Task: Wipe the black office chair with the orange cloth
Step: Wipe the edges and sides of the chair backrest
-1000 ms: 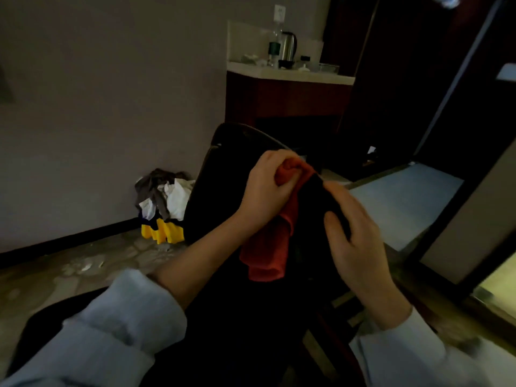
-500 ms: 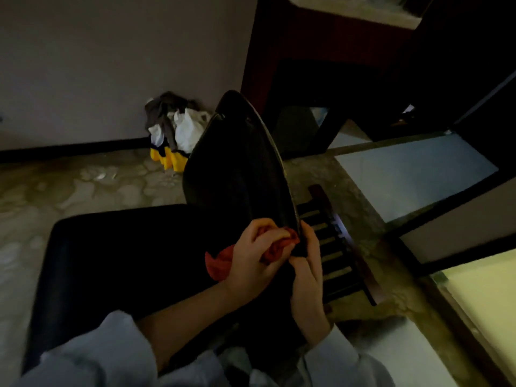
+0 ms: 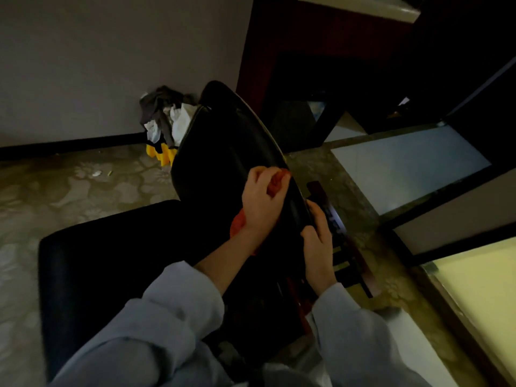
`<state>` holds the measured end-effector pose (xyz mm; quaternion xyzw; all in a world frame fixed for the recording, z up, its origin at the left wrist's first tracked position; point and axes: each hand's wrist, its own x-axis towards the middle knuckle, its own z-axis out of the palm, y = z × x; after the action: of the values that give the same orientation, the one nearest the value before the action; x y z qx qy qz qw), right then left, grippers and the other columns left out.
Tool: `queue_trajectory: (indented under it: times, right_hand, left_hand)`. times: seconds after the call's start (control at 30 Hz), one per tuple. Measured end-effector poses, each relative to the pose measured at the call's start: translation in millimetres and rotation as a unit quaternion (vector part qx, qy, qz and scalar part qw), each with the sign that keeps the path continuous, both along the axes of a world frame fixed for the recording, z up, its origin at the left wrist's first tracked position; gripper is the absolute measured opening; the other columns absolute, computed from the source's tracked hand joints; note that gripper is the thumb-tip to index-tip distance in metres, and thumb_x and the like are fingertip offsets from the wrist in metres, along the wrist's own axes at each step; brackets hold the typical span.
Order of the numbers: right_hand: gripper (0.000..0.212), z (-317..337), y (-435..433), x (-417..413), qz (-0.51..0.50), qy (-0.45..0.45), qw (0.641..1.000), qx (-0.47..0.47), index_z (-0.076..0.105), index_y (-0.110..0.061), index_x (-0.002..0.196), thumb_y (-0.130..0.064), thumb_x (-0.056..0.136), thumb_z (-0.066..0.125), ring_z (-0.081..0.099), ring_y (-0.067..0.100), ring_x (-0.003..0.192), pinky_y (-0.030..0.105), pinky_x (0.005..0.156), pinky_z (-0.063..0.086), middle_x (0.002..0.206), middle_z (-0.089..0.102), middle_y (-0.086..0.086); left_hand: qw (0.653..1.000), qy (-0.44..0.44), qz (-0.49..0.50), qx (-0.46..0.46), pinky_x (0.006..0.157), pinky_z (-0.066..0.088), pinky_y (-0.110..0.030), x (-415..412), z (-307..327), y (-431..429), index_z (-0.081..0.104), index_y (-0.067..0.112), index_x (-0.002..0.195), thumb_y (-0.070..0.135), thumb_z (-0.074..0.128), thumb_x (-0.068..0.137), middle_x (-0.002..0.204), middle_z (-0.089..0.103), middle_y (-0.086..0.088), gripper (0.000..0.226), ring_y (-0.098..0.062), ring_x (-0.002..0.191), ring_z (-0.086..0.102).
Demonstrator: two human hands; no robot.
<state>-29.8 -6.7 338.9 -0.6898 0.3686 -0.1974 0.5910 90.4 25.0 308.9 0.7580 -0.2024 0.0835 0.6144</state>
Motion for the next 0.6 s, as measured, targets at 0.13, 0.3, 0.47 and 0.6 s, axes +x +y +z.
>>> queue_trajectory:
  times: [0.13, 0.3, 0.47, 0.6]
  right_hand:
    - [0.045, 6.4, 3.3, 9.6, -0.046, -0.04, 0.998, 0.027, 0.055, -0.022, 0.12, 0.007, 0.092, 0.035, 0.065, 0.003, 0.085, 0.016, 0.068, 0.051, 0.099, 0.066, -0.007]
    - [0.055, 18.4, 14.0, 8.4, -0.058, -0.038, 0.997, 0.031, 0.058, -0.034, 0.106, 0.011, 0.089, 0.031, 0.062, 0.009, 0.098, 0.027, 0.084, 0.052, 0.106, 0.063, -0.004]
    - [0.046, 25.0, 24.4, 0.7, -0.06, -0.041, 0.996, 0.044, 0.055, -0.018, 0.119, 0.011, 0.091, 0.032, 0.057, 0.008, 0.056, 0.032, 0.049, 0.049, 0.086, 0.064, -0.006]
    - [0.048, 19.3, 27.5, -13.5, -0.051, -0.033, 0.996, 0.061, 0.053, -0.022, 0.12, 0.01, 0.089, 0.035, 0.056, 0.01, 0.054, 0.022, 0.047, 0.046, 0.095, 0.066, 0.0]
  left_hand:
    - [0.984, -0.123, -0.127, -0.038, 0.069, 0.054, -0.032, -42.3, -22.3, 11.3, 0.069, 0.01, 0.095, 0.032, 0.061, 0.085, 0.097, 0.062, -0.013, 0.025, -0.023, 0.08, 0.063]
    - [0.952, -0.253, -0.169, 0.023, 0.062, 0.054, -0.032, -10.5, -30.6, 10.5, 0.054, 0.023, 0.104, 0.03, 0.063, 0.085, 0.097, 0.064, -0.013, 0.022, -0.028, 0.077, 0.063]
    - [0.992, -0.087, -0.073, 0.051, 0.071, 0.051, -0.035, 48.1, -1.0, 7.6, 0.067, 0.012, 0.101, 0.022, 0.065, 0.085, 0.105, 0.06, -0.016, 0.019, -0.033, 0.089, 0.061]
    - [0.997, 0.041, -0.038, 0.048, 0.082, 0.044, -0.029, 82.5, 17.2, -0.5, 0.064, 0.01, 0.109, 0.029, 0.061, 0.091, 0.116, 0.055, -0.012, 0.026, -0.027, 0.098, 0.057]
